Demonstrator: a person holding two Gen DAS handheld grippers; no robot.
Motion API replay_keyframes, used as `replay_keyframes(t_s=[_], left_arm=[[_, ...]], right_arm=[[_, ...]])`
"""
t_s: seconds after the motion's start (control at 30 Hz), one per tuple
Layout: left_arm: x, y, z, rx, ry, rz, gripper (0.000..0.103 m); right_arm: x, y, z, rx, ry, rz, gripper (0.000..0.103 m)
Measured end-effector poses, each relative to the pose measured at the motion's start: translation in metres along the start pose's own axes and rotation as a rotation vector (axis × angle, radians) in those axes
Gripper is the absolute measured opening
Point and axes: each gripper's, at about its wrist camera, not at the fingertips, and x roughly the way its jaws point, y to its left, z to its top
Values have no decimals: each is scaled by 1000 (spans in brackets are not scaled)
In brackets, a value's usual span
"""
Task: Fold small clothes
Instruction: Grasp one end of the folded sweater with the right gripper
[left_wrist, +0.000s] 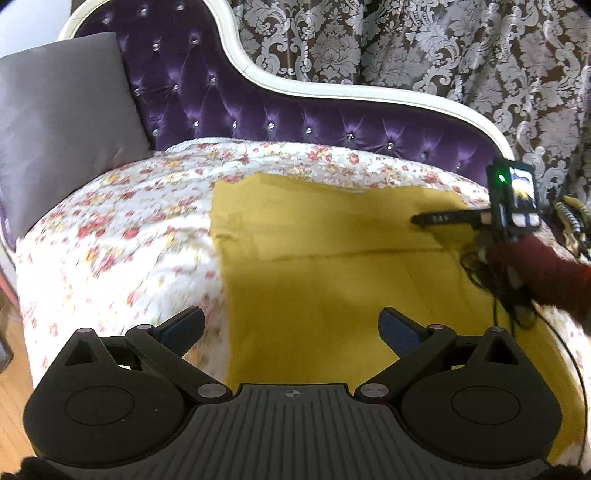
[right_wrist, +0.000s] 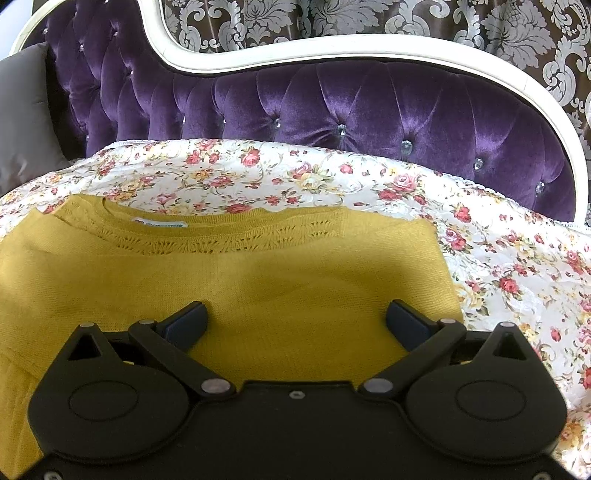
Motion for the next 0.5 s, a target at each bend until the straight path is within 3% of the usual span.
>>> replay_keyframes(t_s=[0.17,0.3,0.5], left_arm=[[-22,10,-16,-34,-8,6,102],[-32,15,-21,-55,-23,18,102],[-39,15,-29,-65,-26,3,101]], right_arm=[[-18,0,9,-6,3,7,103],[-67,-5,17,50,-94,60,103],[-155,0,7,16,-191,139,103]])
